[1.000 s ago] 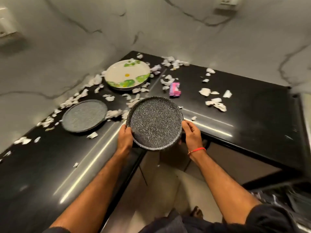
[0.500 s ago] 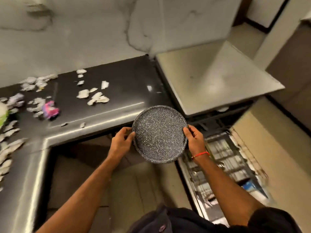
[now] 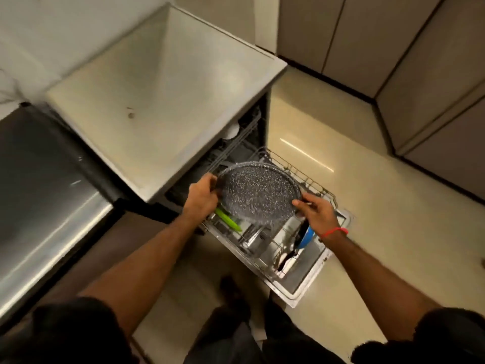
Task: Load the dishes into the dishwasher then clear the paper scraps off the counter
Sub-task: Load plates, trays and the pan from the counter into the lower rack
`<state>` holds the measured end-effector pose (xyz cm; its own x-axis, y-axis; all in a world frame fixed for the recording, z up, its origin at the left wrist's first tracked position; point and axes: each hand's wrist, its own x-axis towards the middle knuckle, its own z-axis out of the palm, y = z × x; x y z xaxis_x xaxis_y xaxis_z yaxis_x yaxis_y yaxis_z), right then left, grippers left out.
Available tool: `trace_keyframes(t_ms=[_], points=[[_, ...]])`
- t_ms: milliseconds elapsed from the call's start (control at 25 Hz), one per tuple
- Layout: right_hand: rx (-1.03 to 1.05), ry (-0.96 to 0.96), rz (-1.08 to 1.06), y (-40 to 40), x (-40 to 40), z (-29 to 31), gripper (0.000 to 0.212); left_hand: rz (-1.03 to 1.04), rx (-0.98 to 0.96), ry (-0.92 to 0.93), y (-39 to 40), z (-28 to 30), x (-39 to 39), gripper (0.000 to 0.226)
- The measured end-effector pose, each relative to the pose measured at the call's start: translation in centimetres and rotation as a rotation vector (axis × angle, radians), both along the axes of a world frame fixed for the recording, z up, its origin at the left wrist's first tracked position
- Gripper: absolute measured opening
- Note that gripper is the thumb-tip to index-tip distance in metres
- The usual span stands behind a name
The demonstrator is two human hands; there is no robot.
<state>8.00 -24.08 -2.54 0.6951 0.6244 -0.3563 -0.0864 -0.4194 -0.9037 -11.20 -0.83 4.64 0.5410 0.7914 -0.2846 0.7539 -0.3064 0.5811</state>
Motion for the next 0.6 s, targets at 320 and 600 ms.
trace_keyframes(t_ms=[320,600], points=[[-0.177,-0.043,-0.105,5.9,7.4,-17.1,0.028,-0.097,0.047,-0.052,9.8,-22.4,16.7,0.028],[-0.211,-0.209,-0.136,11.9,8.7,-34.3,0.024,-0.211,0.173,0.066,16.2,-40.6,20.9,0.026]])
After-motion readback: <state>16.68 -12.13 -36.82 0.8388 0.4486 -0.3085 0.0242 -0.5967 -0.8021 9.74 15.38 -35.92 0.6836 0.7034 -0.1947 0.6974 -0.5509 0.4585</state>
